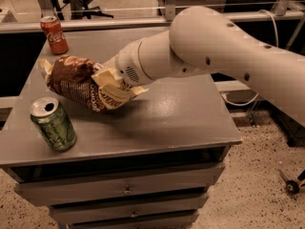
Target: Move brown chip bag near green can
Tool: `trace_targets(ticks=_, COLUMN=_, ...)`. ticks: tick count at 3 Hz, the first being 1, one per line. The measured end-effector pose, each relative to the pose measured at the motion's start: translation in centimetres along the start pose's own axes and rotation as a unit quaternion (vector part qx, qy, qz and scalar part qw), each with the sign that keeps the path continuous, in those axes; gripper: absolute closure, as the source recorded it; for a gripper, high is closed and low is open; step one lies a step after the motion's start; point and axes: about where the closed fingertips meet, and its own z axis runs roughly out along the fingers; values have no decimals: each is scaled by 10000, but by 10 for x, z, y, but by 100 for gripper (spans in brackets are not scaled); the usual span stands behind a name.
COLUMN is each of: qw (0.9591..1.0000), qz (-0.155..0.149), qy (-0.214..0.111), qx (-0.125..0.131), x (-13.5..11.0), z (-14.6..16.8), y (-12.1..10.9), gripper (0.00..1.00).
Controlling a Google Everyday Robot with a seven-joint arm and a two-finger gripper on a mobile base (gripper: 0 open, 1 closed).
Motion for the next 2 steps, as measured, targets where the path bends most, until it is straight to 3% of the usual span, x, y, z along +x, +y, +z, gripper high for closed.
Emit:
trace_targets(ticks=1, qw=10000, qz=72, qy=13, qx=-38, x=4, z=1, y=3, gripper=36)
trace_targets(ticks=2, qw=9999, qz=107, qy=19, qx=-50, x=7, z=0, y=5, gripper=5)
